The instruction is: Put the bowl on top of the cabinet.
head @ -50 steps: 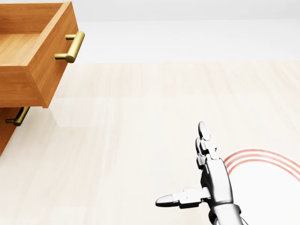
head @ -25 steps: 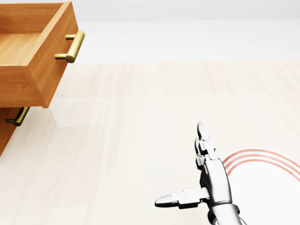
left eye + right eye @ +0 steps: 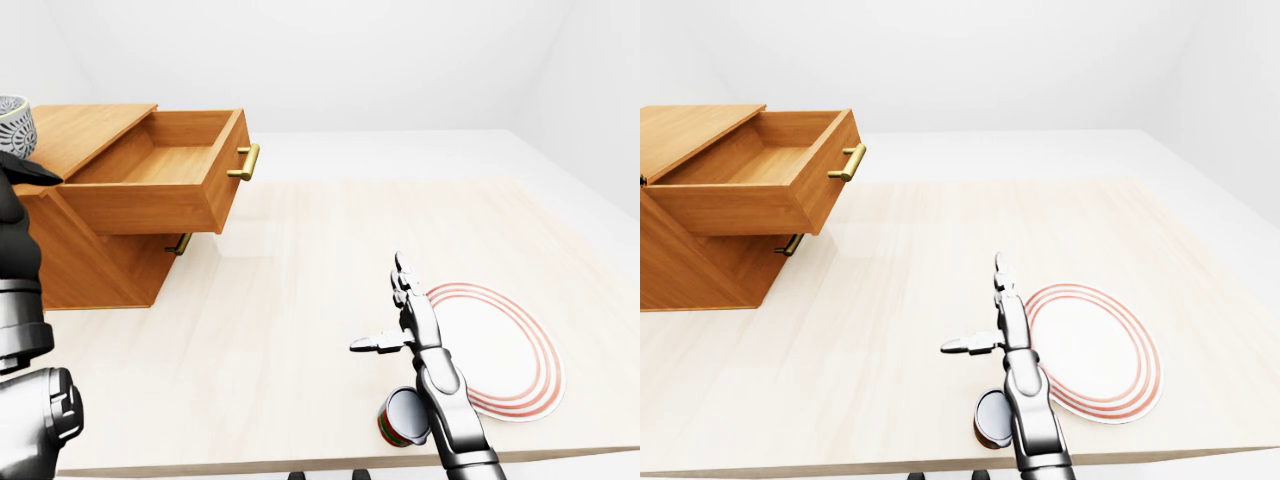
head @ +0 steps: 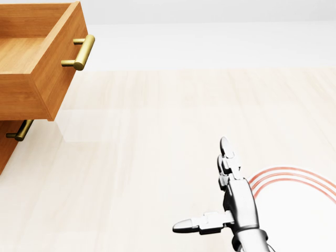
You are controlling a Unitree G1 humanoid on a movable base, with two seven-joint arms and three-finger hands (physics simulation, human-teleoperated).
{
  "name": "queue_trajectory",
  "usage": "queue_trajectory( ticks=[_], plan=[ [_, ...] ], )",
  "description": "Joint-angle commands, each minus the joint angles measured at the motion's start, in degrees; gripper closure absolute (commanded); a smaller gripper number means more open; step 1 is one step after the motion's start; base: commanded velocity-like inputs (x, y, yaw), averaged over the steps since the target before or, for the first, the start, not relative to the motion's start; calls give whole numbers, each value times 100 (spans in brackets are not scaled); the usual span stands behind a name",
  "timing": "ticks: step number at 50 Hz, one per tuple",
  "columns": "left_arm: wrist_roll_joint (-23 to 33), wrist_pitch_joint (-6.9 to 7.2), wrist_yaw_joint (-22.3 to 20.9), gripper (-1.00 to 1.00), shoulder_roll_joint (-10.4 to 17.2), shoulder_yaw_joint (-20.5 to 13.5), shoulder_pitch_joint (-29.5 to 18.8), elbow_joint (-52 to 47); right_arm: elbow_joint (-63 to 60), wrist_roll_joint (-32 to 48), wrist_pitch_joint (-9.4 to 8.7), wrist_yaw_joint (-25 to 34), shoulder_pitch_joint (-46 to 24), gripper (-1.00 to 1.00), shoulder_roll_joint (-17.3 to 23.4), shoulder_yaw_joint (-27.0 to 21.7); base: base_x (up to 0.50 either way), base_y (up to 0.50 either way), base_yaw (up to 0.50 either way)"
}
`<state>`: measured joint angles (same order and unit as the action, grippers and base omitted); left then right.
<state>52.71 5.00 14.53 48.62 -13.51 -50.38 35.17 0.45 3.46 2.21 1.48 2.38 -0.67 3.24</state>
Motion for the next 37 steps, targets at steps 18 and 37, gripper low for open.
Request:
queue_trajectory(
  ticks=[18, 37],
  plan=[
    [463, 0, -2514, -100, -948, -638, 1478, -4859, -42, 20, 11, 5, 46, -100, -3, 34, 0, 0, 0],
    [909, 0, -4046, -100, -1554, -628, 1728, -7004, -197, 15, -66, 8, 92, -100, 4, 34, 0, 0, 0]
  ],
)
